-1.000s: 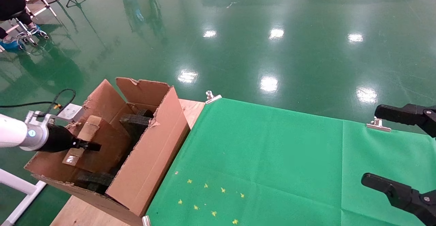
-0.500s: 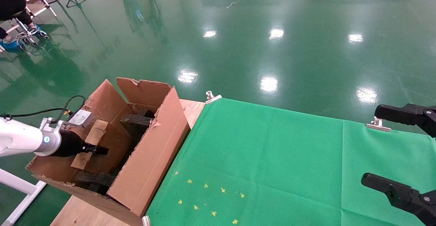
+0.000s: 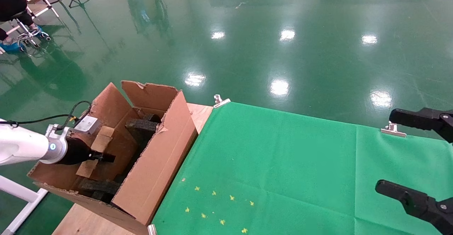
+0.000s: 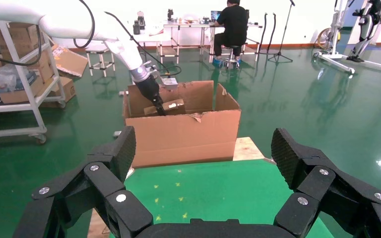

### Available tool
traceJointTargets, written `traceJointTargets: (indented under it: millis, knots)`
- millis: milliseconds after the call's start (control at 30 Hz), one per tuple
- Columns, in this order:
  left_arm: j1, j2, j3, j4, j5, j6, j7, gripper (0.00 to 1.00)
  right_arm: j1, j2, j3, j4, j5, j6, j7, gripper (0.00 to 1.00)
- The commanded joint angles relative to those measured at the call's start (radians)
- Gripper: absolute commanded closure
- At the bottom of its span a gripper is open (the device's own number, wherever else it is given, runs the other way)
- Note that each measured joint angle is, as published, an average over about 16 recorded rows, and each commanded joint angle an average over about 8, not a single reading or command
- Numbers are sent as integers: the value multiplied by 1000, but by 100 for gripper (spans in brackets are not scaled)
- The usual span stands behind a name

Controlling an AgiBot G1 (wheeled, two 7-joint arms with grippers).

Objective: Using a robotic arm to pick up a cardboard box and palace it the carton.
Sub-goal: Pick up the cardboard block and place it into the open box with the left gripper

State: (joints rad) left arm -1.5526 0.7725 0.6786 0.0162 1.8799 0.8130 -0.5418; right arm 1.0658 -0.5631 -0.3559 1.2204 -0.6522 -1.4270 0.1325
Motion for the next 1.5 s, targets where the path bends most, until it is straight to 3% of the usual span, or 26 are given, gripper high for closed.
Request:
traceJointTargets:
  millis: [33, 1000, 1300, 1500]
  knots:
    - [0, 0, 0, 0, 0, 1, 0, 0, 0, 0, 0, 0, 0, 0, 0, 0]
    - [-67, -19, 13, -3, 17, 29, -20, 0, 0, 0, 0, 0, 0, 0, 0, 0]
    - [-202, -71, -31, -29, -47, 148, -57, 0, 0, 0, 0, 0, 0, 0, 0, 0]
    - [-300, -126, -91, -36, -134, 338, -100, 0, 0, 0, 0, 0, 0, 0, 0, 0]
